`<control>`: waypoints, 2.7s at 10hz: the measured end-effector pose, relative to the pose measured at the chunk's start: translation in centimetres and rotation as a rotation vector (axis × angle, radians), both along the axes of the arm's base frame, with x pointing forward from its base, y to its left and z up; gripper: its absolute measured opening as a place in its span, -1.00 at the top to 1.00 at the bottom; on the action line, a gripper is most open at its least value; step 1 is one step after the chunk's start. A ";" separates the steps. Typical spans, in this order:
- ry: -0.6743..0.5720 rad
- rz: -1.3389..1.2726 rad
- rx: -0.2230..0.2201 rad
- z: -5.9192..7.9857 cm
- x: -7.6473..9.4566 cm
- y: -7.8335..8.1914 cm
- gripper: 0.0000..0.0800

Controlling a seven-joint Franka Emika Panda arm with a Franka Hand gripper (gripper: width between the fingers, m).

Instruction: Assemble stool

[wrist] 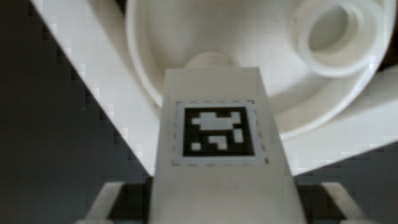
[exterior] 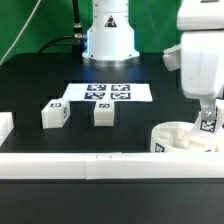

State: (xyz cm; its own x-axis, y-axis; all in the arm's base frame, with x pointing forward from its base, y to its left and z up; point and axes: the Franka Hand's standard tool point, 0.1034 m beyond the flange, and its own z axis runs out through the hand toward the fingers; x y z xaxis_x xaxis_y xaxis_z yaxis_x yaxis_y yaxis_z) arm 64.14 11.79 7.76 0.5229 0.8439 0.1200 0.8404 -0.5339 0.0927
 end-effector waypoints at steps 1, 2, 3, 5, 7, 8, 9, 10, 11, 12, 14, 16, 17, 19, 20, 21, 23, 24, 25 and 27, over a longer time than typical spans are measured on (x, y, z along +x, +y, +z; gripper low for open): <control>0.003 -0.056 0.008 0.0 0.0 0.0 0.14; 0.006 -0.106 0.017 0.0 0.0 0.0 0.14; 0.012 -0.192 0.031 0.0 0.0 0.0 0.14; 0.017 -0.310 0.052 0.0 0.0 0.0 0.14; 0.038 -0.632 0.145 -0.2 -0.5 -0.5 0.14; 0.039 -0.790 0.189 -0.2 -0.6 -0.4 0.14; 0.034 -0.900 0.213 -0.3 -0.8 0.1 0.14; 0.028 -1.002 0.231 -0.3 -0.8 0.0 0.14; 0.023 -1.071 0.240 -0.3 -0.8 -0.2 0.14; 0.027 -1.122 0.249 -0.3 -0.8 -0.3 0.14; 0.036 -1.213 0.266 -0.3 -0.8 -0.5 0.14; 0.050 -1.358 0.291 -0.3 -0.7 -0.9 0.14; 0.060 -1.432 0.307 -0.4 -0.7 -1.0 0.14; 0.114 -1.773 0.369 -0.5 -1.4 -0.9 0.14; 0.140 -1.884 0.394 -0.6 -1.6 -0.7 0.14; 0.171 -2.020 0.423 -0.7 -1.8 -0.6 0.14; 0.216 -2.238 0.452 -0.8 -1.9 -0.3 0.14; 0.251 -2.353 0.467 -0.8 -2.0 -0.3 0.14; 0.268 -2.402 0.472 -0.8 -2.0 -0.2 0.14; 0.293 -2.464 0.486 -0.8 -2.1 0.1 -0.13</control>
Offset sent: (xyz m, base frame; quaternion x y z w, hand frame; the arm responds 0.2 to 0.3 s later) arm 0.0000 0.0000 0.0000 0.0000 0.0000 0.1938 0.9810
